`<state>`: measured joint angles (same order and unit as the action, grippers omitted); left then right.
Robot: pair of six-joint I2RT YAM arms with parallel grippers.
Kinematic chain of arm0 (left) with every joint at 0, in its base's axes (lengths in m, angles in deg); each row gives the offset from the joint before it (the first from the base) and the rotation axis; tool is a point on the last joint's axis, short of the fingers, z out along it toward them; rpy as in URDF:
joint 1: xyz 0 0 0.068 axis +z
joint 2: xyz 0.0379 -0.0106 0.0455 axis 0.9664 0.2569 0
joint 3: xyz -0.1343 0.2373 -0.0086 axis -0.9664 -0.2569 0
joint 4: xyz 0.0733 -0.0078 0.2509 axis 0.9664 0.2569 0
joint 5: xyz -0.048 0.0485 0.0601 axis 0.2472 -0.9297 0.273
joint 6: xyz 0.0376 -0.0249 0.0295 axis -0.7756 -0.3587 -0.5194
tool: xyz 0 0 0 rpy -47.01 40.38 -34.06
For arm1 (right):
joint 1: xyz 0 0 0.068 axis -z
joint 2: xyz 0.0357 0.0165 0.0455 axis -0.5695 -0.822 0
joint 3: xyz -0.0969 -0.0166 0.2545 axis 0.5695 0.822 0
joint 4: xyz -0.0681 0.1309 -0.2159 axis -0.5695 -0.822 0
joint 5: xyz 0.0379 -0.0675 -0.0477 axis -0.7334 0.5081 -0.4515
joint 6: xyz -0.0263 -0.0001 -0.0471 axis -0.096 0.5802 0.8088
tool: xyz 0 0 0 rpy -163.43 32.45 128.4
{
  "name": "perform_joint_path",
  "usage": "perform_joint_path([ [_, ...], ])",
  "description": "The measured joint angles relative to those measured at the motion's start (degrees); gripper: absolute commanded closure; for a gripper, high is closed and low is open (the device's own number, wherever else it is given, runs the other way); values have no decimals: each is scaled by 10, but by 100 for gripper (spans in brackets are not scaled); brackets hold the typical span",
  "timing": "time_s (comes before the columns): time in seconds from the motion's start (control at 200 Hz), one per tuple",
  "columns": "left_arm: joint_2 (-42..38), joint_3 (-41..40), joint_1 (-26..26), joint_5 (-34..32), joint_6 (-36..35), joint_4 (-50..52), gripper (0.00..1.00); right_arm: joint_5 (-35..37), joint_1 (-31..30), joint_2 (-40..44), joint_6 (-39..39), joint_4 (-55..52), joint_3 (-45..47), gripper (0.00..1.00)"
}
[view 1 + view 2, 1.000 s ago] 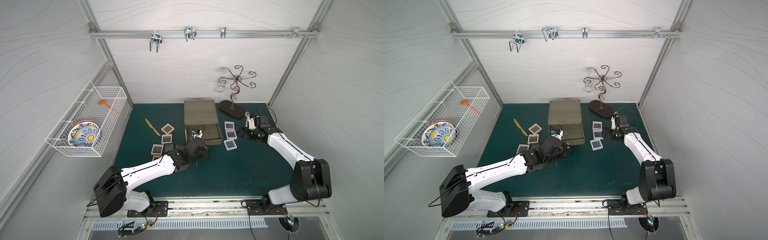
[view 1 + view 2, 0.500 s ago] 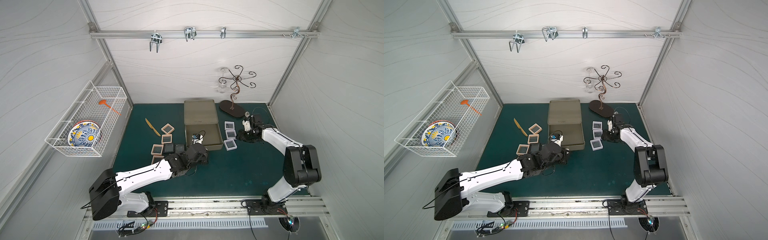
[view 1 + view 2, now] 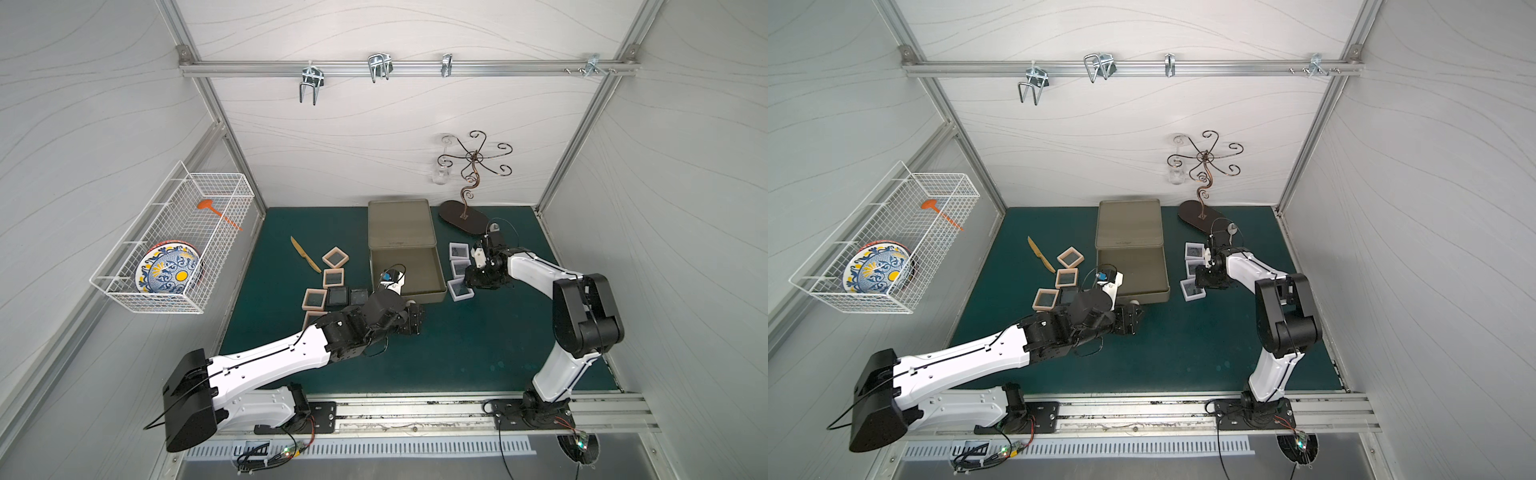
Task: Place the brooch boxes into the drawer by color
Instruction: Pick up the brooch box from the center of the board.
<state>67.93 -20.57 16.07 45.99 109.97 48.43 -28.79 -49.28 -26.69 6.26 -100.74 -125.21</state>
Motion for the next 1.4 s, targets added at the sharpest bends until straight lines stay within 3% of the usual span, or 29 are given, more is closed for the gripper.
perform_joint_path([
  [0.02, -4, 0, 0, 0, -1, 2, 4, 2, 0, -1, 0, 0, 0, 48],
  [0.04, -9, 0, 0, 0, 0, 3, 1, 2, 0, -2, 1, -1, 0, 49],
  [0.54, -72, 66, 13, -94, -83, 83, 0, 19, -8, -28, 5, -2, -7, 63],
  [0.745, -79, 80, 161, -23, -94, 102, 0, 23, -12, -33, 7, -2, -8, 86],
  [0.871, -80, 80, 222, 2, -104, 124, 0, 26, -12, -33, 8, -7, -12, 100],
  [1.071, -87, 91, 300, 35, -130, 145, 0, 45, -2, 12, -7, -12, -5, 100],
  [1.401, -83, 115, 396, 96, -153, 145, 0, 63, 21, 269, -31, -19, -63, 99],
])
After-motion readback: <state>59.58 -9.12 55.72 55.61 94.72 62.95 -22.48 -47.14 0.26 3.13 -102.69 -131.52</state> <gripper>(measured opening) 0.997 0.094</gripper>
